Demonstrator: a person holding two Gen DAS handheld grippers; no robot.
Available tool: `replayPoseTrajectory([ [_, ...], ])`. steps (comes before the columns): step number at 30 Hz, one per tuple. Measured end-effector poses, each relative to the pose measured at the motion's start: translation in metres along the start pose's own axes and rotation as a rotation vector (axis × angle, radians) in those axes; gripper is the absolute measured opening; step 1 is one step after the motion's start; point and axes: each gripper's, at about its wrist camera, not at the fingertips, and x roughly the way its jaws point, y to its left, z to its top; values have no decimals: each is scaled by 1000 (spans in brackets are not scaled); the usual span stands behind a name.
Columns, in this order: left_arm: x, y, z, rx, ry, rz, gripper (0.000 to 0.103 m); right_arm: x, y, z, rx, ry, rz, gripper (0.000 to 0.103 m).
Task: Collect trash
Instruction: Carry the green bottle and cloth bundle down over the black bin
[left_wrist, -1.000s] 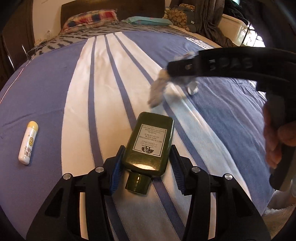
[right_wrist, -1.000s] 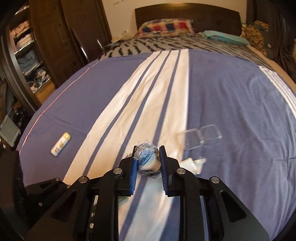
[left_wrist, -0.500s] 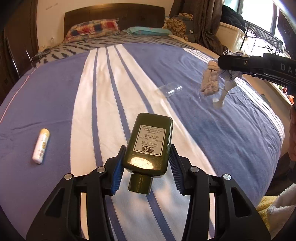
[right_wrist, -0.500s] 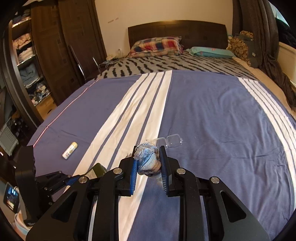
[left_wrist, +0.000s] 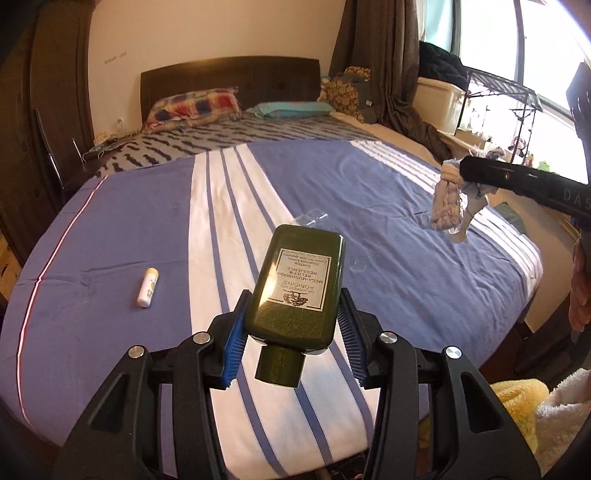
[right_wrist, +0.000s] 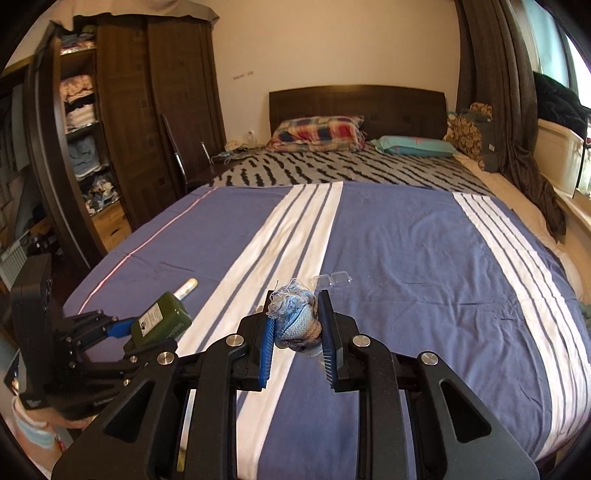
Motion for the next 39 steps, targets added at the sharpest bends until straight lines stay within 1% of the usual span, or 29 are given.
replayPoseTrajectory([
  [5,-43,-15,-23,18,-27,-11,44,-41,20,-18,-39,-29,27,23],
  [8,-59,-21,-40,17,-27,-17,44,-62,30,-34,-53,-36,49,23],
  [15,-88,-28,-84,4,-10,-23,44,-90,50,-83,-60,2,86,23],
  [20,-96,-39,-119,8,29,-49,44,-104,59,-120,-42,34,106,23],
  [25,-93,-47,-150,3,83,-73,44,-103,65,-152,-36,91,117,23],
  [30,-76,-52,-181,0,164,-108,44,-90,72,-184,-24,176,128,23],
  [35,-45,-60,-217,-6,278,-135,44,-60,70,-226,12,302,140,23],
  [39,-13,-63,-244,-12,373,-150,44,-32,63,-260,47,408,126,23],
])
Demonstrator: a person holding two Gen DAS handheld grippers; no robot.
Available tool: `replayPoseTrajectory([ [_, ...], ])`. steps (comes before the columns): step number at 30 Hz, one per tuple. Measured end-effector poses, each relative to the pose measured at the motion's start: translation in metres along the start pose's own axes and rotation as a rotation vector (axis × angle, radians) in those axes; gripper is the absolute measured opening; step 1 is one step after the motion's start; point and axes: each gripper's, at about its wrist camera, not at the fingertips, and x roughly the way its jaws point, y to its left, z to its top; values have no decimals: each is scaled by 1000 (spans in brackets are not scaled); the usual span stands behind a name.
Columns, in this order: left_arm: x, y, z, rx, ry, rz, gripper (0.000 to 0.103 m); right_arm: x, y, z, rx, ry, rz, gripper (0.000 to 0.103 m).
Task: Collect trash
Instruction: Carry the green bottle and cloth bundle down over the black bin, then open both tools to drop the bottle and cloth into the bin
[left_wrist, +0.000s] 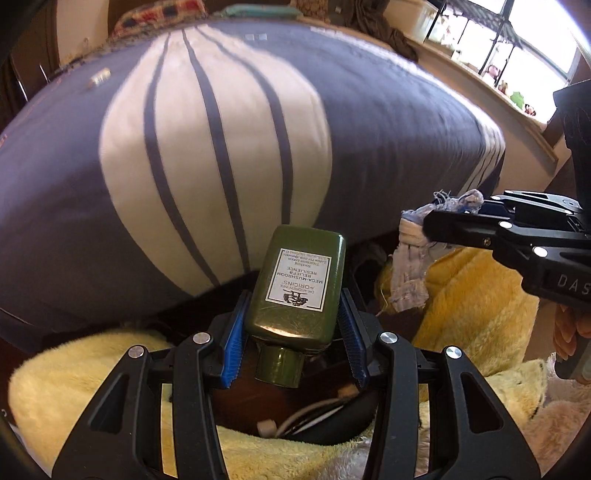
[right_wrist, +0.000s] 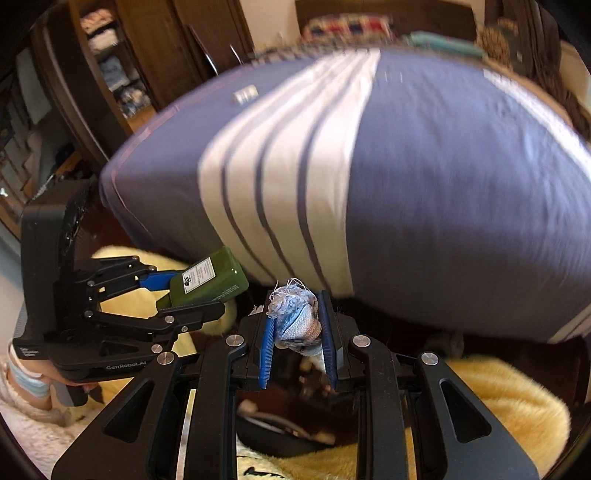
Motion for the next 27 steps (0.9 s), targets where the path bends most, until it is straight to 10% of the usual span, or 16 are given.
replayPoseTrajectory([
  [12,115,21,-24,-103,266,-61,44,104,-37,-41,168,240,8,23],
  [24,156,24,-32,-131,362,-62,47,150,-63,-49,315,336,5,29],
  [27,151,27,-32,-130,354,-54,53,149,-65,-48,326,335,-4,47],
])
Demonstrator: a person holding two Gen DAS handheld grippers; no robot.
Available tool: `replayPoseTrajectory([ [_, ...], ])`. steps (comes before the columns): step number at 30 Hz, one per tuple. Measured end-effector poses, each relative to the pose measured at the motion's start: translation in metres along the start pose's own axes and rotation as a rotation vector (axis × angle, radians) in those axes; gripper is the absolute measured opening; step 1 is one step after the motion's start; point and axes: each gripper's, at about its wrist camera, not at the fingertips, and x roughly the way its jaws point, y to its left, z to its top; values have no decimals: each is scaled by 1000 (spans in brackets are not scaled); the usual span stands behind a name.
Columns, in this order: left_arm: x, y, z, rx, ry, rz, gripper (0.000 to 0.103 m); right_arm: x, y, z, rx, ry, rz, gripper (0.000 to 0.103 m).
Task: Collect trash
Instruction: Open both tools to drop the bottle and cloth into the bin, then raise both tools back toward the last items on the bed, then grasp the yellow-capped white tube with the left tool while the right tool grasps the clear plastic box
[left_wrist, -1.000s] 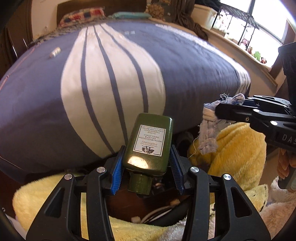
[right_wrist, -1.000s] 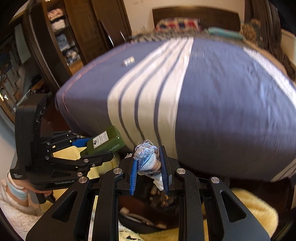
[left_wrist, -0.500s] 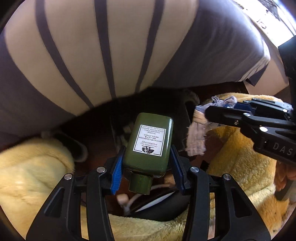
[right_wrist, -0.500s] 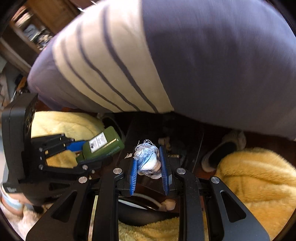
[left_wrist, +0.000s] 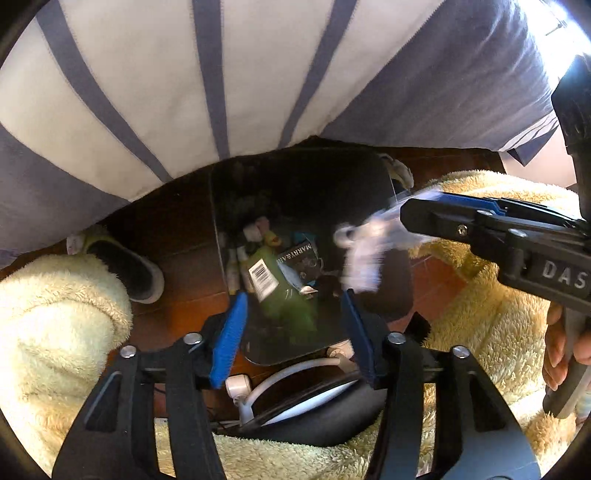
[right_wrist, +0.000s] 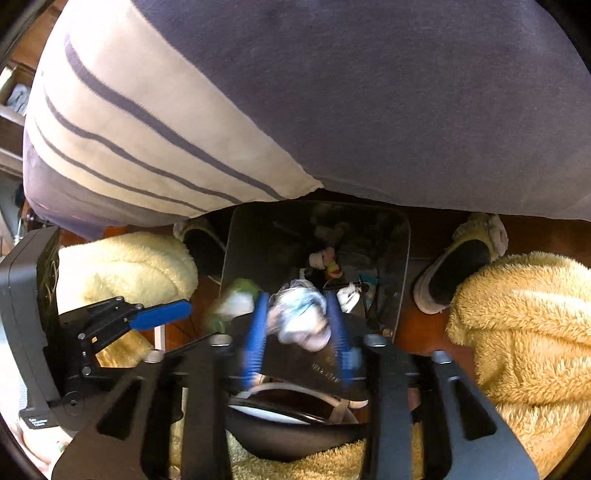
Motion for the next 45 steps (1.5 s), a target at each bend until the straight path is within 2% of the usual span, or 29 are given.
replayPoseTrajectory([
  [2,-3,3,-1,-3,-13,10,55,-4,-1,0,3,-13,-6,48],
  [5,-16,7,-2,-2,-45,26,67,-17,-2,1,7,-45,-13,59],
  [6,-21,7,-2,2,-57,34,73,-26,-1,0,2,-67,-20,67],
  [10,-53,12,-2,28,-124,96,86,-56,-1,0,-17,-149,-60,93],
  [12,-75,16,-2,29,-170,109,91,-73,2,1,-29,-188,-91,97],
  [16,-123,20,0,34,-270,141,95,-115,10,10,-66,-285,-108,99],
  [20,-173,21,9,25,-384,175,95,-154,23,22,-108,-389,-124,99],
  [23,-202,27,21,13,-448,195,95,-175,31,43,-139,-440,-119,99],
  [26,-220,39,42,-2,-487,235,95,-186,37,73,-167,-471,-152,99],
  [28,-225,48,55,-12,-503,269,95,-187,38,98,-177,-471,-153,99],
  [31,-228,66,76,-34,-515,287,95,-184,36,132,-169,-456,-134,99],
  [33,-229,78,92,-53,-518,299,95,-178,38,152,-178,-451,-150,99],
  [36,-232,103,122,-80,-525,307,95,-167,44,192,-195,-443,-174,99],
  [40,-235,129,166,-99,-543,314,94,-155,46,235,-187,-438,-165,99],
  [45,-236,166,221,-139,-542,343,87,-136,52,295,-183,-425,-194,99],
])
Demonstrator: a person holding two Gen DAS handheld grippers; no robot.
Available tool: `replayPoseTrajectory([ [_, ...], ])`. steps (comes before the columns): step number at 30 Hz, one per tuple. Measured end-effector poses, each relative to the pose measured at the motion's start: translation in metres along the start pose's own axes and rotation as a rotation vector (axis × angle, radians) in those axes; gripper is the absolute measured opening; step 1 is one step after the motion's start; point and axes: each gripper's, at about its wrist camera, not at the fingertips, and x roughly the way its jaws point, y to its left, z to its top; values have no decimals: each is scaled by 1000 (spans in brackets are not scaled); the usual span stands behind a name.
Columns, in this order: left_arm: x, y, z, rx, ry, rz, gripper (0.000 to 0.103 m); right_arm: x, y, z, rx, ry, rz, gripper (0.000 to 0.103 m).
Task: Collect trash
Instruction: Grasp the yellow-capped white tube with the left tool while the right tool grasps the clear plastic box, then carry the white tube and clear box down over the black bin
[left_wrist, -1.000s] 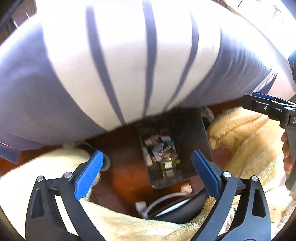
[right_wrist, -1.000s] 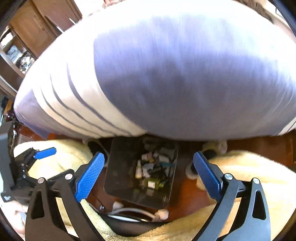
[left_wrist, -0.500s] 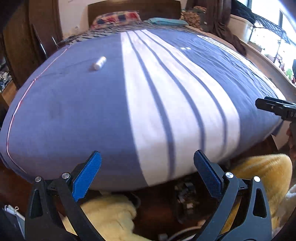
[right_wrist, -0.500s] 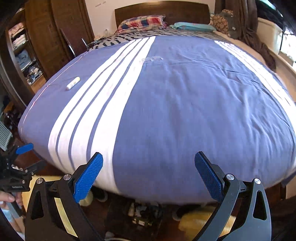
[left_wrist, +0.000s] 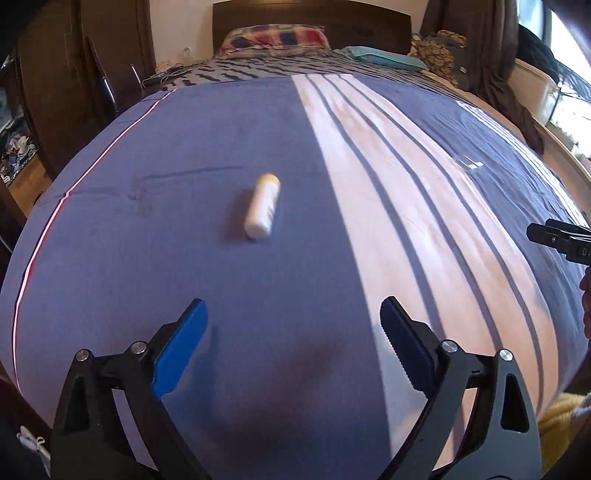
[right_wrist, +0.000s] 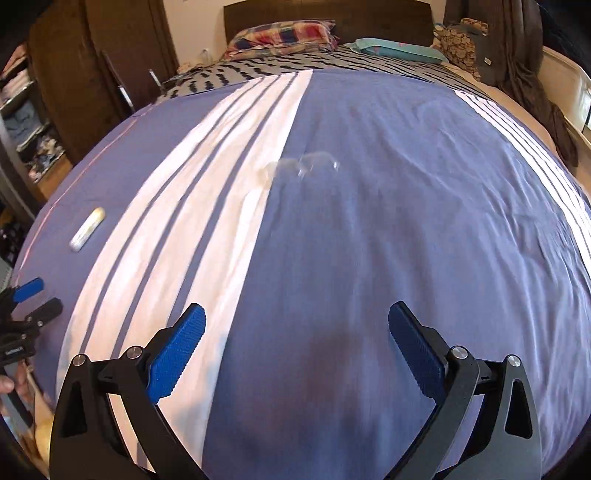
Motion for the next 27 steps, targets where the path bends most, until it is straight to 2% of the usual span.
replayPoseTrajectory([
  [2,17,7,16,-3,9,25,83,20,-1,19,10,7,-28,99],
  [6,45,19,38,-29,39,43,75,56,1,50,31,35,-29,99],
  [10,62,24,53,-35,39,47,75,77,3,71,19,39,-57,99],
  [13,70,23,62,-29,37,42,68,87,1,84,17,36,-72,99],
  [16,74,18,65,-16,35,39,58,95,2,92,5,30,-77,99],
  [18,76,15,68,-11,33,32,45,98,4,95,-11,23,-83,97],
  [22,75,10,65,-11,35,6,26,100,6,103,-40,7,-50,80],
  [23,75,9,65,-11,37,3,19,100,7,104,-46,7,-47,80],
  [27,72,5,64,-7,38,-2,18,98,10,104,-64,5,-48,79],
])
